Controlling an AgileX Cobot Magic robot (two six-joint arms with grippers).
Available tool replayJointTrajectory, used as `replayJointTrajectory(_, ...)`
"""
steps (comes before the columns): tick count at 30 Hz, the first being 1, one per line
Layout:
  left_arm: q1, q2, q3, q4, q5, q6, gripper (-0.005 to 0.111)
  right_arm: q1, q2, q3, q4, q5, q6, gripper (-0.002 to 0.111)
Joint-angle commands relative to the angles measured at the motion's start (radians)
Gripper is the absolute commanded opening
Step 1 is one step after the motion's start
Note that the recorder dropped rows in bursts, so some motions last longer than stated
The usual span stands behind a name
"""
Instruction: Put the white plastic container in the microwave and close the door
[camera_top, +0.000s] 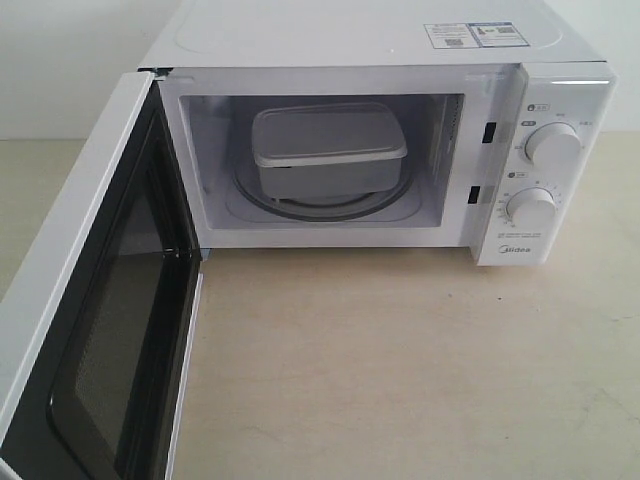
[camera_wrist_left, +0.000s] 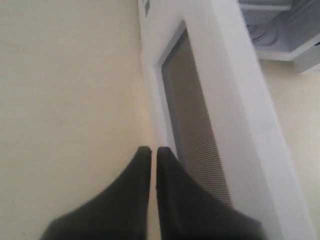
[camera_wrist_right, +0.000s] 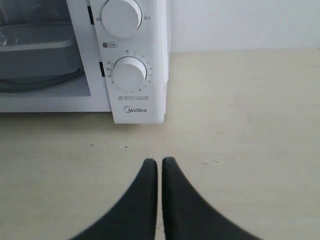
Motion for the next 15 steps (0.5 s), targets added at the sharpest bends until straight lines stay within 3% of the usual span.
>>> replayJointTrajectory(1,0.002,0.183,-0.014,0.011,0.055,0.133,0.004,-0.005,-0.004,-0.001,-0.008,-0.003,-0.001,0.0)
replayJointTrajectory(8,-0.01,0.428,-0.014,-0.194,0.039,0.478,0.004,-0.005,-0.004,-0.001,-0.008,-0.003,-0.001,0.0)
replayJointTrajectory(15,-0.081,0.454,-0.014,-0.285,0.016,0.528,0.004,-0.005,-0.004,-0.001,-0.008,-0.003,-0.001,0.0)
